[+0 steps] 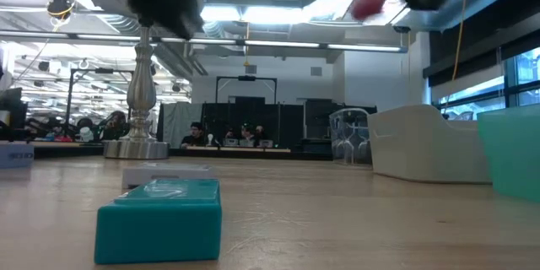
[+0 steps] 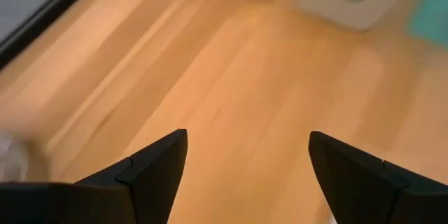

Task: Pick & Place Office items
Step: Put the top red charger adapter into the white bin

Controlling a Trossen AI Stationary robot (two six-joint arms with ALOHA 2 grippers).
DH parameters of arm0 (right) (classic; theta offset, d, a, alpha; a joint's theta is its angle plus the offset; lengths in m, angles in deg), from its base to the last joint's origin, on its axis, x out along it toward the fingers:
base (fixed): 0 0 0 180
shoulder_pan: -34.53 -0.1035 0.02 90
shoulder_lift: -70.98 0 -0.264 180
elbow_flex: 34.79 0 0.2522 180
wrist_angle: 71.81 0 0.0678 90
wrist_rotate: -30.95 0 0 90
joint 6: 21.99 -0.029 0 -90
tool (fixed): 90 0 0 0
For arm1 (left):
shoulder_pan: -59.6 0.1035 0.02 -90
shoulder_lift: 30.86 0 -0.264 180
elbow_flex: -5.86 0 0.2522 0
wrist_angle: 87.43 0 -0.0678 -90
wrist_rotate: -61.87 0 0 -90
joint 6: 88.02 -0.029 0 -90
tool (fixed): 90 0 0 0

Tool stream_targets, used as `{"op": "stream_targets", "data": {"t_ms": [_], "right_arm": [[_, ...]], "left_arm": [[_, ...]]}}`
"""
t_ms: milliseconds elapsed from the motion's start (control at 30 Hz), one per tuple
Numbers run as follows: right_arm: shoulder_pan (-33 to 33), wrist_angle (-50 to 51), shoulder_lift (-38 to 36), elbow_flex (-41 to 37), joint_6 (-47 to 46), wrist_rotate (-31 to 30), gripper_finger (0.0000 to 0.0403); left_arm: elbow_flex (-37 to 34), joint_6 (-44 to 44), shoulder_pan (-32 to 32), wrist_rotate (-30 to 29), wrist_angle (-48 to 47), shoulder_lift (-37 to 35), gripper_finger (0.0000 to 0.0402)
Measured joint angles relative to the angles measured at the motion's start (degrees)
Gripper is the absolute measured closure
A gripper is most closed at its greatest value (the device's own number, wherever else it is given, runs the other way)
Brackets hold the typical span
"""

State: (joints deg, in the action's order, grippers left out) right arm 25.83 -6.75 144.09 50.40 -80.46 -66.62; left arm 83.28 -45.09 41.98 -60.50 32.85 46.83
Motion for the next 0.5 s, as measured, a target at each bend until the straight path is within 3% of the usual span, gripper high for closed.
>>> {"op": "stream_targets", "data": {"t_ms": [167,500], "right_arm": [[-3.2,12.6,1.7,-3.0,-9.2,-0.8,0.0273],[-3.5,11.9,4.9,-15.3,-17.4,1.1,0.0276]], "left_arm": [[0.0,7.8,0.0,0.0,-6.7,0.0,0.0105],[0.0,3.2,0.0,-0.5,-7.0,0.0,0.0105]]}}
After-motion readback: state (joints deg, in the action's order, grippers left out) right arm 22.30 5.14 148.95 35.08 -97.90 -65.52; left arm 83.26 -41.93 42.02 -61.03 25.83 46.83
